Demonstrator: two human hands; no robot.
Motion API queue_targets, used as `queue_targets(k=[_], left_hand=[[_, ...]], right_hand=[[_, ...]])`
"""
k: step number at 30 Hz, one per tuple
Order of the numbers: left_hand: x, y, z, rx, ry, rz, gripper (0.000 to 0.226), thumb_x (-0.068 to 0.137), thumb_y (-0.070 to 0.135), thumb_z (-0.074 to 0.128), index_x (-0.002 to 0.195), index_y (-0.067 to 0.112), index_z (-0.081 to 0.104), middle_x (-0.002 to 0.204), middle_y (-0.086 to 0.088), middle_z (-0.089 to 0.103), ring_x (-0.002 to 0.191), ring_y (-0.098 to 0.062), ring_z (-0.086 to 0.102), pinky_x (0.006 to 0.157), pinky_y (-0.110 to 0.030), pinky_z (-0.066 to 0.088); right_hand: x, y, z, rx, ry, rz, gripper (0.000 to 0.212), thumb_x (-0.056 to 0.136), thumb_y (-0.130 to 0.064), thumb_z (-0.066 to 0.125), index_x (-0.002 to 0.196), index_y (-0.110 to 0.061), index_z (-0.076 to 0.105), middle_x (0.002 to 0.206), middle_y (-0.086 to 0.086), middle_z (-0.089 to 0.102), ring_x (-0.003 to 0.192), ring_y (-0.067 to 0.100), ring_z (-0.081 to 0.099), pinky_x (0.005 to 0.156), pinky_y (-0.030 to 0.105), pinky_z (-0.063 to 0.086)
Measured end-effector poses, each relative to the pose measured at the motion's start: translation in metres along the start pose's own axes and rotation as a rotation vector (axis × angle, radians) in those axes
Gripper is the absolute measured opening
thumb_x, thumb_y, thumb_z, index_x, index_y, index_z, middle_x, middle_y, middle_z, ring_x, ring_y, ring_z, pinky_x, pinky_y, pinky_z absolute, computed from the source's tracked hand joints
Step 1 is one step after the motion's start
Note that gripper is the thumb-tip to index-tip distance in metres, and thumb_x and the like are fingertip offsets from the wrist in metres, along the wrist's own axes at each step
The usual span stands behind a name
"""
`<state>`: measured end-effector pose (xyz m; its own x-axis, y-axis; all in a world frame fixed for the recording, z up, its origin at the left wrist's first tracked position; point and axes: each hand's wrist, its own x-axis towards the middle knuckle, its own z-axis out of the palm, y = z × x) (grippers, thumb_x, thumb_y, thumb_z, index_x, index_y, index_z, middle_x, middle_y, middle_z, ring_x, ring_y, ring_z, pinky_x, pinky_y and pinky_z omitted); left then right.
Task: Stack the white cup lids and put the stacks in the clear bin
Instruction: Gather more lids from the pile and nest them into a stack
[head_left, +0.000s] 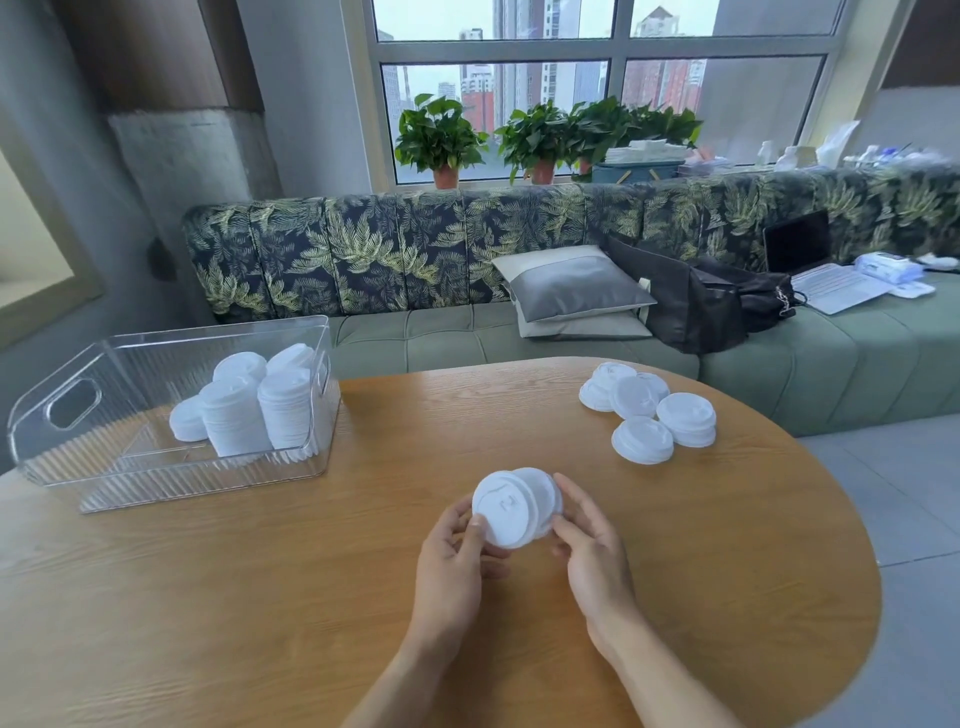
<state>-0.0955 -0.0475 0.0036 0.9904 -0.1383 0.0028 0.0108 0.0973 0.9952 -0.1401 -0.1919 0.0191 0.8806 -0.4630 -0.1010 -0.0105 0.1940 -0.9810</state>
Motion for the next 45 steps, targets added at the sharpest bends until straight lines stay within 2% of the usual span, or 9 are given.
queue_targets(k=[5,10,14,25,29,32,35,40,45], left_hand=[[-0.002,0.001,0.003,0.013,-0.017,0.004,0.021,0.107,0.013,0.055,0.120,0.024,0.067,0.097,0.003,0.077,0.074,-0.019,0.073,0.063,-0.032,0.061],[-0.001,0.000,0.003,0.027,-0.030,-0.016,0.021,0.106,0.012,0.057,0.124,0.017,0.067,0.106,-0.007,0.076,0.077,-0.022,0.073,0.063,-0.032,0.060],[-0.001,-0.002,0.002,0.054,-0.046,-0.017,0.020,0.107,0.013,0.055,0.122,0.017,0.068,0.101,-0.003,0.077,0.078,-0.023,0.075,0.066,-0.034,0.062],[-0.001,-0.004,0.003,0.070,-0.035,-0.017,0.016,0.106,0.014,0.057,0.118,0.018,0.067,0.097,0.001,0.078,0.079,-0.025,0.077,0.066,-0.034,0.062],[-0.002,-0.003,0.004,0.081,-0.020,-0.006,0.014,0.104,0.015,0.061,0.115,0.019,0.068,0.099,-0.001,0.078,0.085,-0.019,0.077,0.071,-0.033,0.063],[-0.002,-0.002,0.004,0.071,-0.016,-0.005,0.013,0.104,0.015,0.061,0.114,0.018,0.069,0.100,-0.001,0.079,0.092,-0.017,0.077,0.075,-0.036,0.065],[-0.002,-0.002,0.003,0.062,-0.003,-0.005,0.012,0.104,0.017,0.063,0.114,0.017,0.069,0.100,-0.001,0.080,0.093,-0.018,0.077,0.076,-0.036,0.065],[-0.004,0.000,0.003,0.042,-0.030,-0.009,0.018,0.102,0.025,0.066,0.114,0.013,0.073,0.100,-0.002,0.081,0.097,-0.020,0.078,0.077,-0.033,0.064],[-0.002,0.004,0.001,0.003,-0.007,-0.028,0.024,0.101,0.032,0.067,0.112,0.012,0.073,0.101,-0.004,0.081,0.095,-0.025,0.078,0.081,-0.040,0.065]], right_hand=[[0.003,0.004,-0.003,-0.020,-0.029,0.005,0.044,0.105,-0.002,0.049,0.127,-0.035,0.067,0.110,-0.014,0.078,0.099,0.002,0.071,0.076,0.017,0.052],[0.006,0.012,-0.012,-0.003,0.007,0.026,0.035,0.102,-0.002,0.052,0.125,-0.026,0.064,0.095,-0.004,0.078,0.072,0.007,0.064,0.067,0.019,0.051],[0.007,0.013,-0.010,-0.014,-0.022,0.019,0.030,0.102,0.000,0.050,0.120,-0.019,0.066,0.091,-0.006,0.079,0.068,0.001,0.064,0.061,0.015,0.049],[0.004,0.011,-0.008,-0.016,-0.014,-0.037,0.030,0.103,-0.003,0.051,0.112,-0.024,0.070,0.098,-0.002,0.079,0.073,0.006,0.064,0.067,0.024,0.048],[0.005,0.012,-0.008,-0.001,-0.016,-0.060,0.018,0.106,-0.025,0.056,0.114,-0.024,0.072,0.104,-0.003,0.079,0.083,0.009,0.069,0.068,0.023,0.052],[0.003,0.013,-0.006,-0.046,-0.028,-0.077,0.038,0.084,-0.045,0.073,0.117,-0.028,0.069,0.104,-0.008,0.079,0.089,0.006,0.072,0.072,0.023,0.056],[0.004,0.016,-0.005,-0.084,-0.024,-0.084,0.046,0.075,-0.041,0.078,0.119,-0.031,0.067,0.106,-0.010,0.079,0.098,0.008,0.074,0.081,0.026,0.057],[0.005,0.018,-0.008,-0.085,-0.030,-0.109,0.032,0.087,-0.034,0.078,0.118,-0.034,0.070,0.106,-0.011,0.079,0.099,0.008,0.073,0.089,0.034,0.057],[0.004,0.016,-0.011,-0.105,-0.073,-0.129,0.025,0.090,-0.027,0.075,0.114,-0.034,0.073,0.106,-0.011,0.079,0.100,0.007,0.073,0.083,0.023,0.055]])
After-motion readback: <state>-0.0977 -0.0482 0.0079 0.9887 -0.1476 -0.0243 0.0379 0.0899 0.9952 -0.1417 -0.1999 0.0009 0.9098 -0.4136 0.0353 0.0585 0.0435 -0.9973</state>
